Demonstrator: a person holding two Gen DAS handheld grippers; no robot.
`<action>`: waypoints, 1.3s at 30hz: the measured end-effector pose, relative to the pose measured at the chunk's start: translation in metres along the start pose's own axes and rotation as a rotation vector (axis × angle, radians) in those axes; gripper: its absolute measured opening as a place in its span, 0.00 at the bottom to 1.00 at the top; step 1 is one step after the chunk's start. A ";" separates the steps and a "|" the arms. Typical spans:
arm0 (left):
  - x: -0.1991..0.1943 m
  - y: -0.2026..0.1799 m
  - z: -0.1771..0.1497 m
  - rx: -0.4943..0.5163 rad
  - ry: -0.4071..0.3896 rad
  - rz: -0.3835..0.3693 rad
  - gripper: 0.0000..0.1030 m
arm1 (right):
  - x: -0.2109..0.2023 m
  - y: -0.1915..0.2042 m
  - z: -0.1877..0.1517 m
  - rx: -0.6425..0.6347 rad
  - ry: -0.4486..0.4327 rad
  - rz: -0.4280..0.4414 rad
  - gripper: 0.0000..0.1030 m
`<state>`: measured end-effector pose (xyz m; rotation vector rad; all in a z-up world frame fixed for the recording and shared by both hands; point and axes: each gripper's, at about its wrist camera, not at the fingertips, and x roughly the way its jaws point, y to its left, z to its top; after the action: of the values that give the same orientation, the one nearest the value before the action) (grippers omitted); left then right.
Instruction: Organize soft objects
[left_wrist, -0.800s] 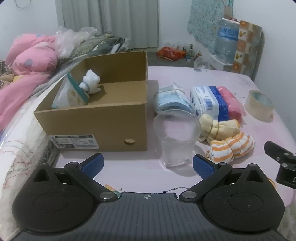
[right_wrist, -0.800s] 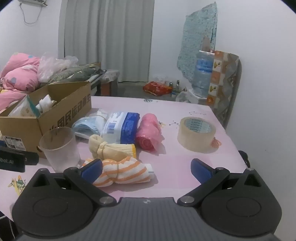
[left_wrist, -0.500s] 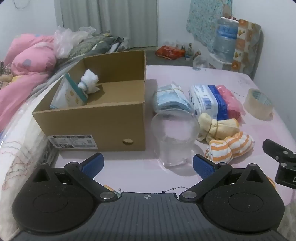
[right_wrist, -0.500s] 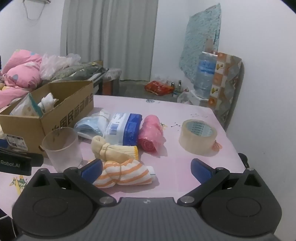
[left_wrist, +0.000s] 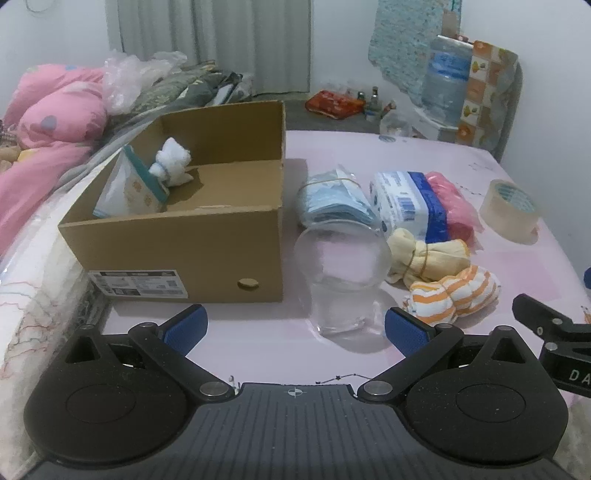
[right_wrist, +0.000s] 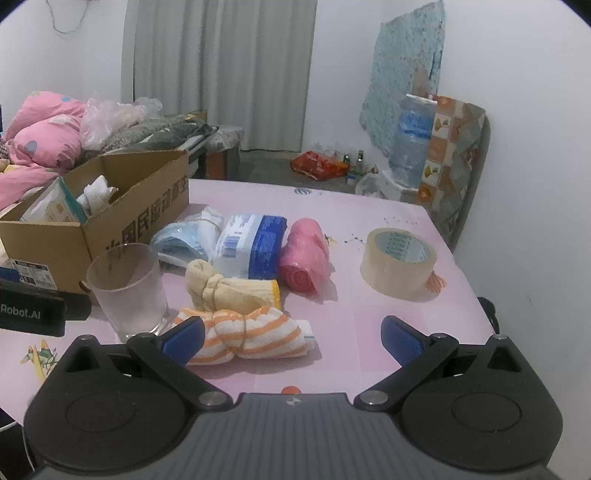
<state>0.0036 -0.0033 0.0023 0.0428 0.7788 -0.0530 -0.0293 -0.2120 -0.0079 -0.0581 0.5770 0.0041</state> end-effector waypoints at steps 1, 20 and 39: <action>0.000 -0.001 0.000 0.002 0.001 -0.003 1.00 | 0.000 0.000 0.000 0.001 0.004 -0.001 0.71; 0.003 -0.003 0.000 0.003 0.006 -0.006 1.00 | -0.001 -0.004 0.000 0.013 0.012 -0.003 0.71; 0.001 0.000 0.001 0.006 0.004 0.000 1.00 | 0.000 -0.006 0.003 0.012 0.009 -0.004 0.71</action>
<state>0.0051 -0.0036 0.0019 0.0483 0.7825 -0.0555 -0.0276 -0.2177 -0.0056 -0.0478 0.5863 -0.0032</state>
